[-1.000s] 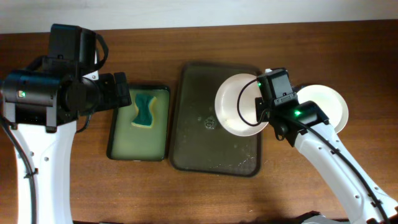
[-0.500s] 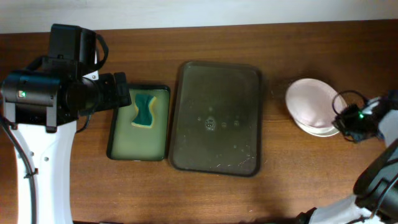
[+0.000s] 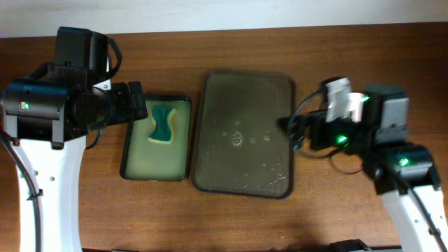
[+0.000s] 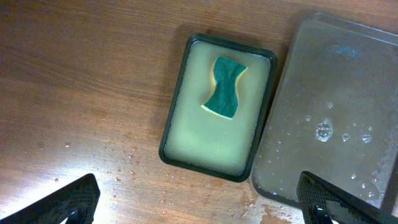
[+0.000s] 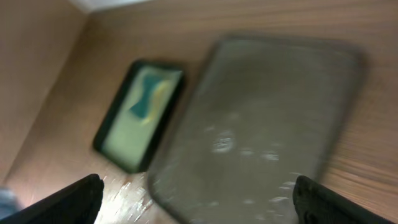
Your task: Clean dirty plates on tray and stack at the side
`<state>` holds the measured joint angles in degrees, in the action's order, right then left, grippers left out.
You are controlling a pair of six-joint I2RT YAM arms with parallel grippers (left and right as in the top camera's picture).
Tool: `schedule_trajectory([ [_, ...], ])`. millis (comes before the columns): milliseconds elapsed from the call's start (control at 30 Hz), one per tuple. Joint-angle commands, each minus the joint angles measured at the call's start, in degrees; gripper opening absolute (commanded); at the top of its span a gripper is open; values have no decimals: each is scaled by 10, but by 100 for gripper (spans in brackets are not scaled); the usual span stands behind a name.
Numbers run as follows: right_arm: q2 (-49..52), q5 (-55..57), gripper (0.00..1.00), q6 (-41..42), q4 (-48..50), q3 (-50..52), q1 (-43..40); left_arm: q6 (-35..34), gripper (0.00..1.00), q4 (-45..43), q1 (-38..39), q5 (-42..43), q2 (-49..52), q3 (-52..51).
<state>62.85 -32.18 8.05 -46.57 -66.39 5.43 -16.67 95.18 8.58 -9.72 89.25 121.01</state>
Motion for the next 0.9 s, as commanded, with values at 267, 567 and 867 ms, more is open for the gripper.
schedule_trajectory([
  [267,-122,318,99,-23,-27,9,51,3,100,1,-3,-6,-5,2],
  [567,-514,382,98,-17,191,412,-52,3,100,1,-3,-6,-5,2],
  [867,-627,381,98,-17,469,661,-51,3,100,1,-3,-6,-5,2],
])
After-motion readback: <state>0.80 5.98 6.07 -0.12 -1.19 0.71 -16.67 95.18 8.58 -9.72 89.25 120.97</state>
